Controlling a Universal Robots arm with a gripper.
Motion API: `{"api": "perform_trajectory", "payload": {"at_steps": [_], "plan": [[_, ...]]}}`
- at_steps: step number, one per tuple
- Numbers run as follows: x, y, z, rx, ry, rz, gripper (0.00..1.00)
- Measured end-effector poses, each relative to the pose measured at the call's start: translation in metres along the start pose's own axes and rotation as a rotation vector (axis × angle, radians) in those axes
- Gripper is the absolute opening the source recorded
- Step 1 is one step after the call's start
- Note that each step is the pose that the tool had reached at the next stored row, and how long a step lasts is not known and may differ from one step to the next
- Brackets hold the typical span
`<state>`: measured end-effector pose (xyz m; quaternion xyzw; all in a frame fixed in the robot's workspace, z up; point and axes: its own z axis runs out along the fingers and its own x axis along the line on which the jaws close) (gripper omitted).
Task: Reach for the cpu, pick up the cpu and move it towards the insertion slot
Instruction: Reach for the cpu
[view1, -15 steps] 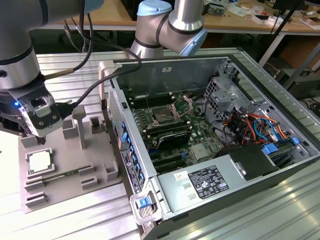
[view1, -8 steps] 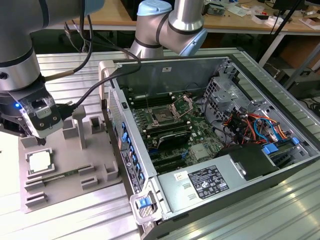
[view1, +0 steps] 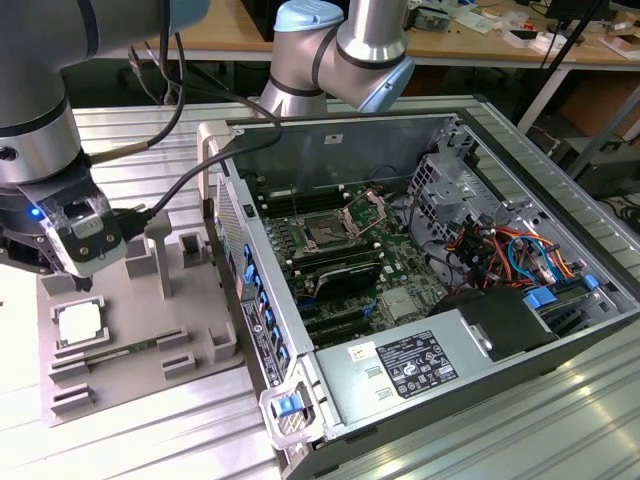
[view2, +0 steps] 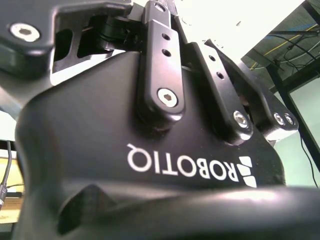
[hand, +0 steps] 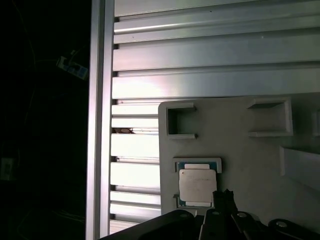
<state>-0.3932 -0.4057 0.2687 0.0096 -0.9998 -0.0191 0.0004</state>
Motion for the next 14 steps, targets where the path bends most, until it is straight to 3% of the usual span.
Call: {"api": "perform_trajectory", "payload": {"at_steps": [14], "plan": [[0.0,-0.0001,0.0029,0.0,0.0,0.0,0.11]]}}
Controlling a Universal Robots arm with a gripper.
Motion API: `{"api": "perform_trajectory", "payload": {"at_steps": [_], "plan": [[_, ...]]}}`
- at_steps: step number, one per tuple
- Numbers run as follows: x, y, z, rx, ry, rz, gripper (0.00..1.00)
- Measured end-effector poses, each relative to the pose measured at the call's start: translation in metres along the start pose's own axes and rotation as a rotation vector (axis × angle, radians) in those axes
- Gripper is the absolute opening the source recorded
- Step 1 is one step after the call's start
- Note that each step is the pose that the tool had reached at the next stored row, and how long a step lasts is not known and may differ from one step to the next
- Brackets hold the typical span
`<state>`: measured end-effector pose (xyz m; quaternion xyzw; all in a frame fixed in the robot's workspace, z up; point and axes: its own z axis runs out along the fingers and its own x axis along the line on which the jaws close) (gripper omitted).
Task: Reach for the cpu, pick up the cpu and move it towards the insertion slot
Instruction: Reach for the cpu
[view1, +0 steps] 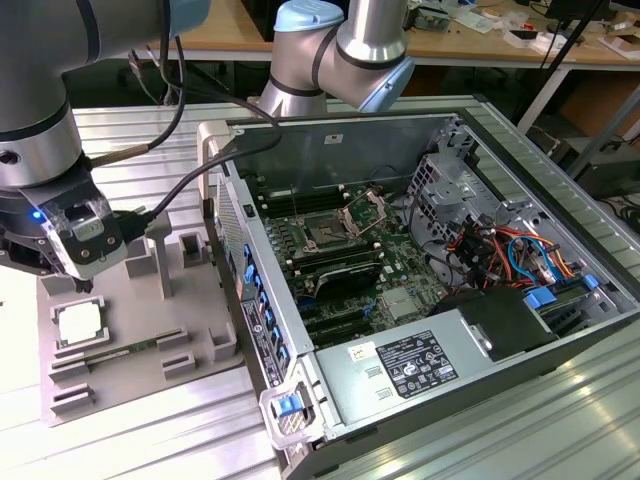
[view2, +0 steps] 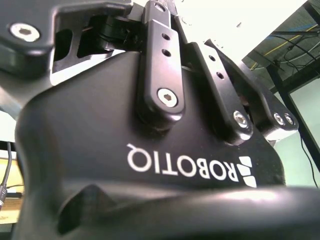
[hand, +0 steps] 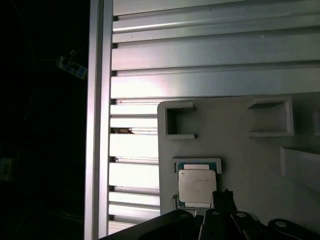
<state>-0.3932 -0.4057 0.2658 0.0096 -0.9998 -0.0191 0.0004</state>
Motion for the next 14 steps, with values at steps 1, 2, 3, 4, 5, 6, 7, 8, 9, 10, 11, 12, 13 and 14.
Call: {"api": "perform_trajectory", "payload": {"at_steps": [1,2,3,4,5,6,7,8,9,10,11,12,13,14], "plan": [[0.0,0.0,0.0002,0.0,0.0,0.0,0.11],[0.0,0.0,0.0004,0.0,0.0,0.0,0.11],[0.0,0.0,0.0005,0.0001,0.0001,0.0,0.11],[0.0,0.0,0.0008,0.0,0.0,0.0,0.11],[0.0,0.0,0.001,0.0,0.0001,0.0,0.11],[0.0,0.0,0.0013,0.0001,0.0001,0.0,0.11],[0.0,0.0,0.0016,0.0,0.0001,0.0,0.11],[0.0,0.0,0.0017,0.0,0.0,0.0,0.11],[0.0,-0.0001,0.002,0.0,0.0001,0.0,0.11],[0.0,-0.0001,0.0022,0.0,0.0,0.0,0.11],[0.0,-0.0001,0.0024,0.0,0.0001,0.0,0.11],[0.0,-0.0001,0.0025,0.0,0.0,0.0,0.11],[0.0,-0.0001,0.0027,0.0,0.0001,0.0,0.11],[0.0,-0.0001,0.0029,0.0,0.0,0.0,0.11]]}}
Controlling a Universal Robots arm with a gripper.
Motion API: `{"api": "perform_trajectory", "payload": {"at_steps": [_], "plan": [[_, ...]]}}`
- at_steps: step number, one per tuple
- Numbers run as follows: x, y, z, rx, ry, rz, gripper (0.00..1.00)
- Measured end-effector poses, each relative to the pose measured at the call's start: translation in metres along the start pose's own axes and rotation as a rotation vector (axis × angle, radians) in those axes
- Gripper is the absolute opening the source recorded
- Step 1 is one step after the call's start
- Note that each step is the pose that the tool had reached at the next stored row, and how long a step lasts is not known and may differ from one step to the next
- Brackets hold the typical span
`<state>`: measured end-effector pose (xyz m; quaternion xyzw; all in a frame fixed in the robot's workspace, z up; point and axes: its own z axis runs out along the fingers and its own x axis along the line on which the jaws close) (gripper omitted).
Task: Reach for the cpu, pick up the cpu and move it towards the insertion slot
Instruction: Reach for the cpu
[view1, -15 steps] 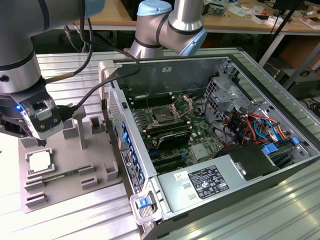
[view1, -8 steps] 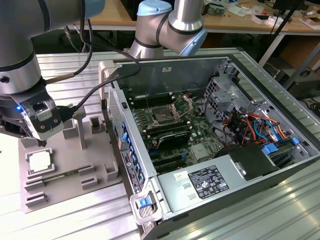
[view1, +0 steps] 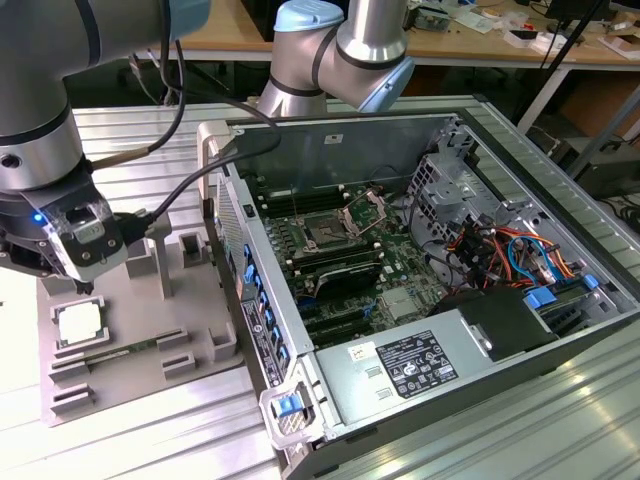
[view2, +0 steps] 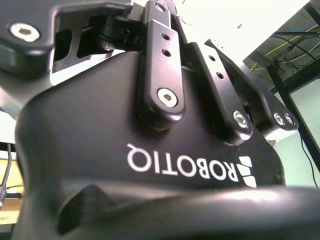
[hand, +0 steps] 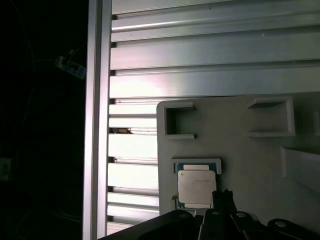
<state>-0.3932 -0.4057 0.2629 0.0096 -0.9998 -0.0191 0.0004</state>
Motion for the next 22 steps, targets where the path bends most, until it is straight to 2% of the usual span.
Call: {"api": "perform_trajectory", "payload": {"at_steps": [22], "plan": [[0.0,-0.0002,0.0051,0.0,0.0,0.0,0.11]]}}
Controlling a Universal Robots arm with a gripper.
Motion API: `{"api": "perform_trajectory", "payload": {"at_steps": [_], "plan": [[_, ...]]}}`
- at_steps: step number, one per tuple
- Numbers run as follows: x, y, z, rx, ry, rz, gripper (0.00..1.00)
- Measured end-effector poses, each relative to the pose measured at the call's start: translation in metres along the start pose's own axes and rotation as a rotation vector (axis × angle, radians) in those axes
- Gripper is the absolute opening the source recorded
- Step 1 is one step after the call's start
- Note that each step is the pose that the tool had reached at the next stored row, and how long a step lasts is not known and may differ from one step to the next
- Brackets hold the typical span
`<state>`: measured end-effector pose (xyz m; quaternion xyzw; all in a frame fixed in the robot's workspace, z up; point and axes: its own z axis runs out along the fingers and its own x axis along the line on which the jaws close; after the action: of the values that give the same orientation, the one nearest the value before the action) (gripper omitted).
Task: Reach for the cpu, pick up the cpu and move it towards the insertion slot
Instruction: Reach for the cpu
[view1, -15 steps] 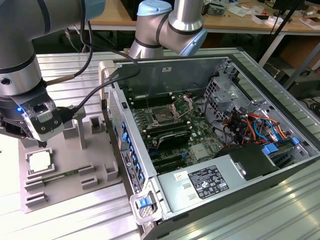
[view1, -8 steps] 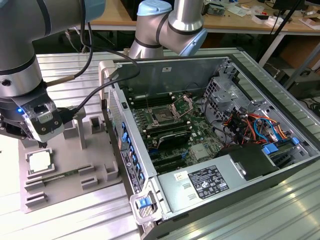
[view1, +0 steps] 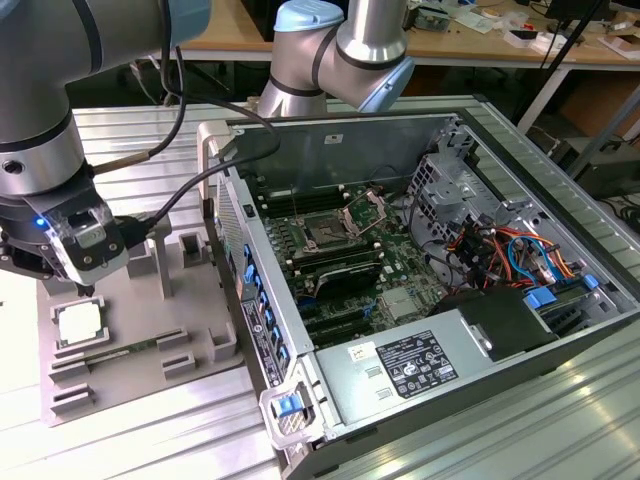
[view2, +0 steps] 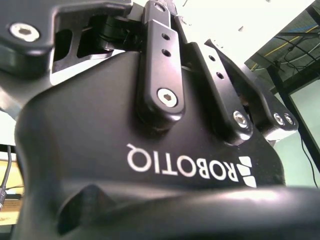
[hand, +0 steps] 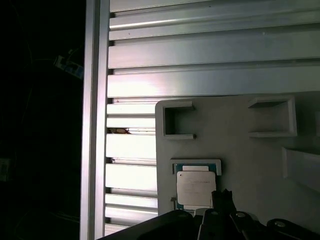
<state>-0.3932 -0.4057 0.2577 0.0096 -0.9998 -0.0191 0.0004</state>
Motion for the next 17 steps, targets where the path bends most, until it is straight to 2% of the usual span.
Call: {"api": "perform_trajectory", "payload": {"at_steps": [17], "plan": [[0.0,-0.0002,0.0045,0.0,0.0,0.0,0.11]]}}
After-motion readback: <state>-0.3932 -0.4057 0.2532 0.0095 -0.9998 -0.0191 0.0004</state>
